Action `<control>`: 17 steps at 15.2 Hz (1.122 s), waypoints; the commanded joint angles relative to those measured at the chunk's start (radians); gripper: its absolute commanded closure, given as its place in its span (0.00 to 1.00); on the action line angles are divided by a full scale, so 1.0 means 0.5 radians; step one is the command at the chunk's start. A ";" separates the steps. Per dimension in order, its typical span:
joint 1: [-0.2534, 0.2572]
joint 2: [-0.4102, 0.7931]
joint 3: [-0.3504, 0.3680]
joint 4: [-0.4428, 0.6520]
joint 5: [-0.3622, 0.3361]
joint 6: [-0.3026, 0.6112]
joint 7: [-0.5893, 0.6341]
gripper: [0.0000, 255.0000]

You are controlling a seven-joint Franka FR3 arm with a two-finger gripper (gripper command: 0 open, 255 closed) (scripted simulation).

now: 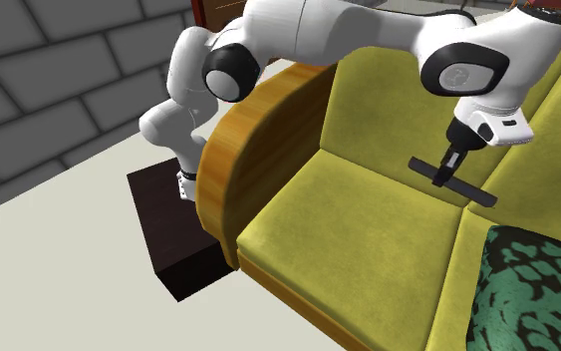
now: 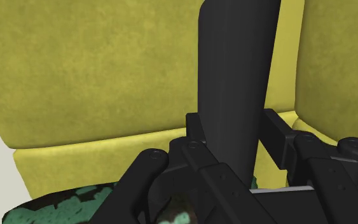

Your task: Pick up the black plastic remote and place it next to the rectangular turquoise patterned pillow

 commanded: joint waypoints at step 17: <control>0.046 0.292 -0.043 0.052 -0.069 0.232 0.003 1.00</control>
